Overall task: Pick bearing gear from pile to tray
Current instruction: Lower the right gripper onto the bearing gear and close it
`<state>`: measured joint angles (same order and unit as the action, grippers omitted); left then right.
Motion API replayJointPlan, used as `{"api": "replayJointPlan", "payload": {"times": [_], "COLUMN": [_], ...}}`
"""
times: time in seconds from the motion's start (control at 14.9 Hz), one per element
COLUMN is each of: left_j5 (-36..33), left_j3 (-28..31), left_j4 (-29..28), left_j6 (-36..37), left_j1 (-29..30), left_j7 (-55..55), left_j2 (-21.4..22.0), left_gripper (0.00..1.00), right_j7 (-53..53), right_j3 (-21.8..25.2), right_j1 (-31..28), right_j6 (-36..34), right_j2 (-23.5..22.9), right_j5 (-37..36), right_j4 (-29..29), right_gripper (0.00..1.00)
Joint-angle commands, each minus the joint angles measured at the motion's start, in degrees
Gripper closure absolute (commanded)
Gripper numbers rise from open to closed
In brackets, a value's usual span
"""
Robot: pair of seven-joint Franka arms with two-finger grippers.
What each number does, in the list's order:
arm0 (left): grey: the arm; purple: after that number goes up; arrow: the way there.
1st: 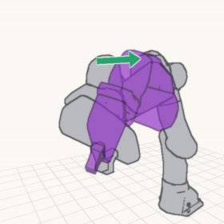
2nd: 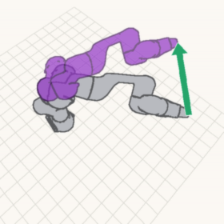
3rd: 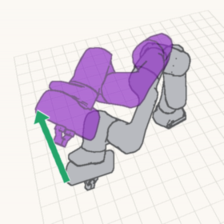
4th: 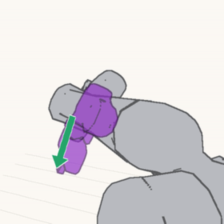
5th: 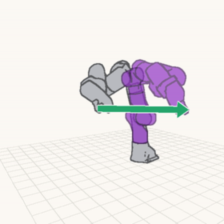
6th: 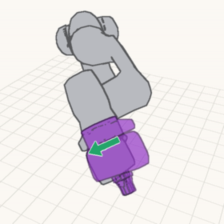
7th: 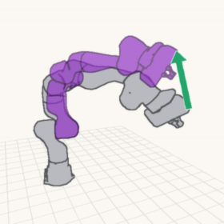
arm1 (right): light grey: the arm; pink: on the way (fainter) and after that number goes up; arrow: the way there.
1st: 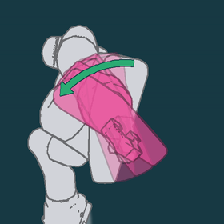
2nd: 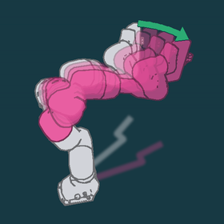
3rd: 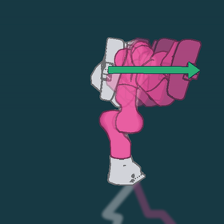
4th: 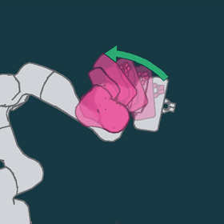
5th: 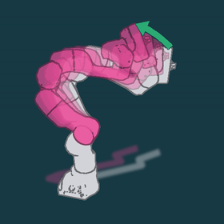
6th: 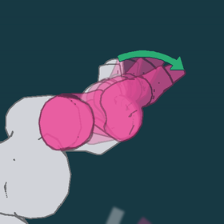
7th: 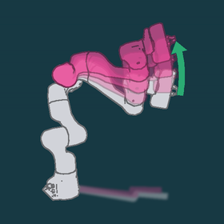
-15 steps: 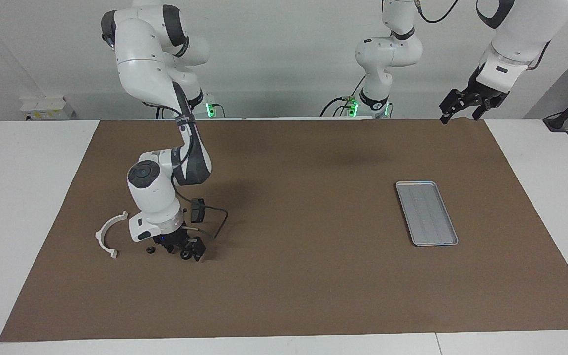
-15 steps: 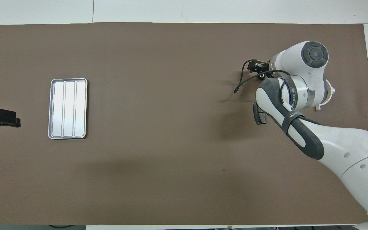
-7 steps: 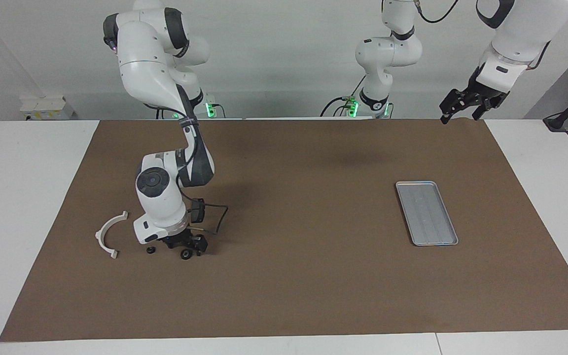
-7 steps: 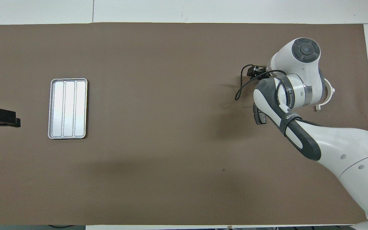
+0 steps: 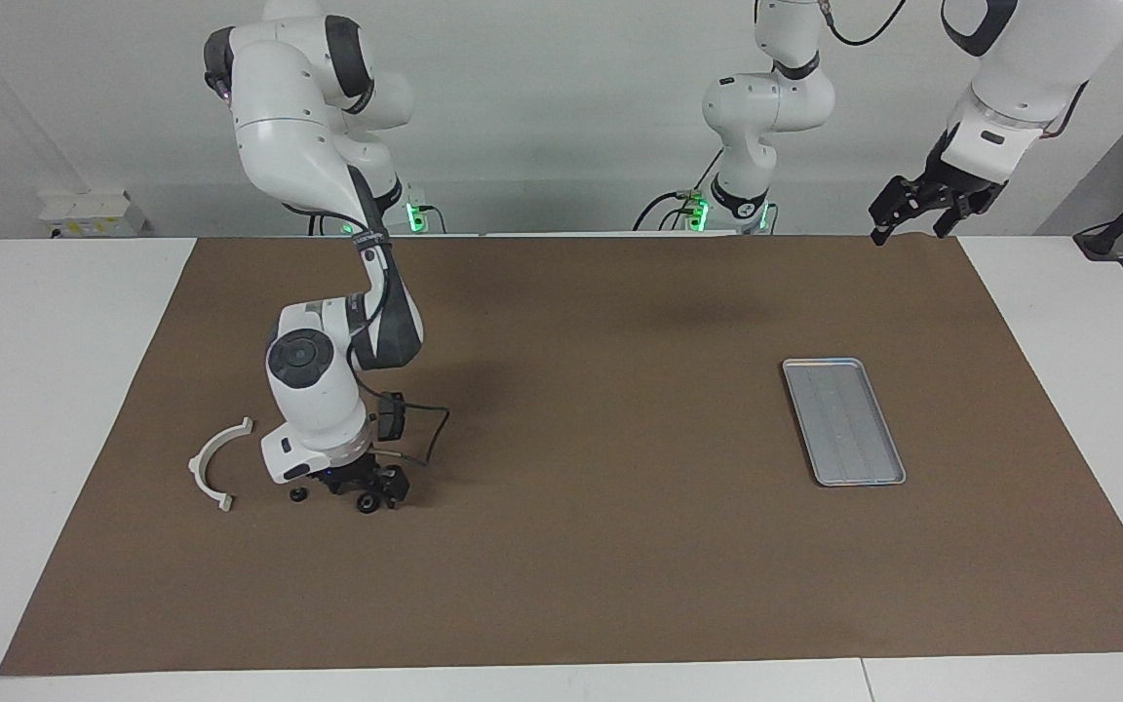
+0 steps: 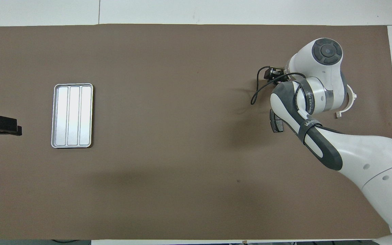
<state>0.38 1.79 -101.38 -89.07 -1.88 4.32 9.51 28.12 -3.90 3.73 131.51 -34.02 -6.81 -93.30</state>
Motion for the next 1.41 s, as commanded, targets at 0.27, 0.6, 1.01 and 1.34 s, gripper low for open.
{"api": "replayJointPlan", "payload": {"times": [0.27,0.6,1.01,1.34], "left_j5": [0.76,0.76,0.76,0.76], "left_j3": [0.41,0.41,0.41,0.41], "left_j4": [-0.22,-0.22,-0.22,-0.22], "left_j6": [-0.49,-0.49,-0.49,-0.49], "left_j1": [-0.23,-0.32,-0.23,-0.32], "left_j7": [-0.71,-0.71,-0.71,-0.71], "left_j2": [0.42,0.42,0.42,0.42], "left_gripper": [0.0,0.0,0.0,0.0], "right_j7": [1.94,1.77,1.15,0.71], "right_j3": [-0.23,-0.24,-0.15,-0.24], "right_j1": [-0.39,-0.3,-0.04,0.93], "right_j6": [-0.12,-0.47,-1.34,-12.14], "right_j2": [-1.14,-1.05,-0.44,2.11], "right_j5": [-0.31,-0.4,-1.02,-1.1], "right_j4": [1.37,1.37,1.55,6.37], "right_gripper": [0.52,1.0,1.0,1.0]}}
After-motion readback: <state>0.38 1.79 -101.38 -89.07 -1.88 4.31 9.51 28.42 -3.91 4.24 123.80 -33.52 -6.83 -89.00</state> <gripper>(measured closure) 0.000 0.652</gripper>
